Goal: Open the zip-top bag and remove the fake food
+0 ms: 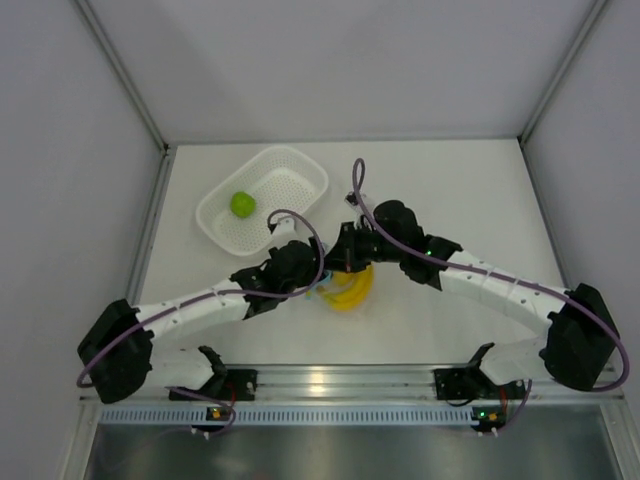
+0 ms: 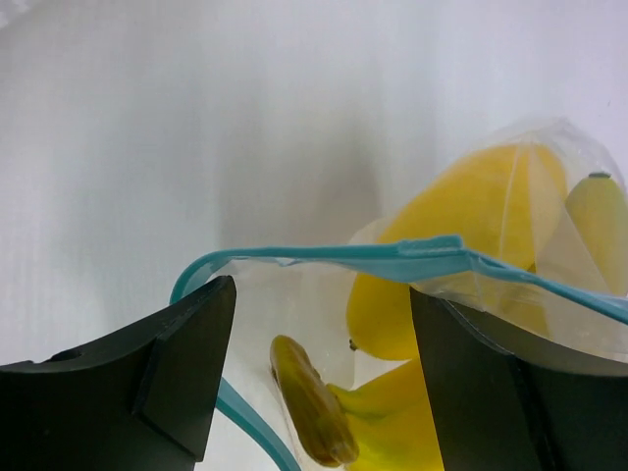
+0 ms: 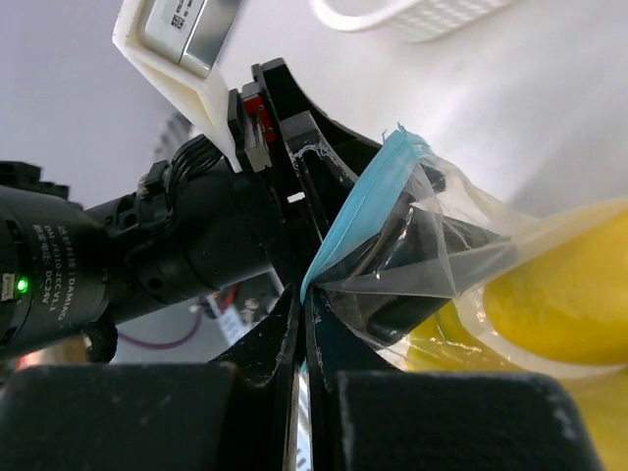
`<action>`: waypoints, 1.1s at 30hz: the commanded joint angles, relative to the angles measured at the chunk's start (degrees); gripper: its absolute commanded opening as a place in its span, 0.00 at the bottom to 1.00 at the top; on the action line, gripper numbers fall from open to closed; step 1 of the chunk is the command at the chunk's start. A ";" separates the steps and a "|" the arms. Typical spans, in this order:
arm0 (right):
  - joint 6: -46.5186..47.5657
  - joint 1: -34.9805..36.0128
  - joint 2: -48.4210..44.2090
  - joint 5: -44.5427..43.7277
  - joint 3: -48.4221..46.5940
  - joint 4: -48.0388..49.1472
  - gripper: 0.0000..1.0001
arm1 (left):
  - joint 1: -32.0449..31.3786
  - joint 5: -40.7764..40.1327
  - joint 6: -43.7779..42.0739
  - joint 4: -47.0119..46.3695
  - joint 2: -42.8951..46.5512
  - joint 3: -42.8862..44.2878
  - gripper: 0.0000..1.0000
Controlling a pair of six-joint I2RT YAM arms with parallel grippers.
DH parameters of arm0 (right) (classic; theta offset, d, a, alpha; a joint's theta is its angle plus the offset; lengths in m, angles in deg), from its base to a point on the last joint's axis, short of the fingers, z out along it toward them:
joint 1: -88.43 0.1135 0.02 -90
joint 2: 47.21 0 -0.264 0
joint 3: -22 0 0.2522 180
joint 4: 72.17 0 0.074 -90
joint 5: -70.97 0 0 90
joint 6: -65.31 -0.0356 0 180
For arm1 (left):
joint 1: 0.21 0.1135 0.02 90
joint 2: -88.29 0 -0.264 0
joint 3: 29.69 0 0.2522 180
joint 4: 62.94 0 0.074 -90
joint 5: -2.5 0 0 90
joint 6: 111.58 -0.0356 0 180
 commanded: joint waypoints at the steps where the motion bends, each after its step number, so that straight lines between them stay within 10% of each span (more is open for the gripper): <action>1: -3.63 -0.25 2.21 10.46 1.15 11.78 0.00 | -1.38 -1.11 -1.07 2.56 8.74 0.55 0.78; 16: 3.57 -0.60 10.65 -8.66 -2.54 0.64 0.00 | -1.55 5.30 -6.44 16.46 17.64 0.64 0.66; 19: 5.59 -0.60 9.60 -15.06 -2.72 -4.36 0.00 | -1.64 6.35 -6.09 16.46 16.40 1.70 0.35; 33: 7.18 -1.39 3.10 -18.09 3.87 -3.06 0.00 | -6.12 1.71 -4.94 12.86 5.08 6.88 0.53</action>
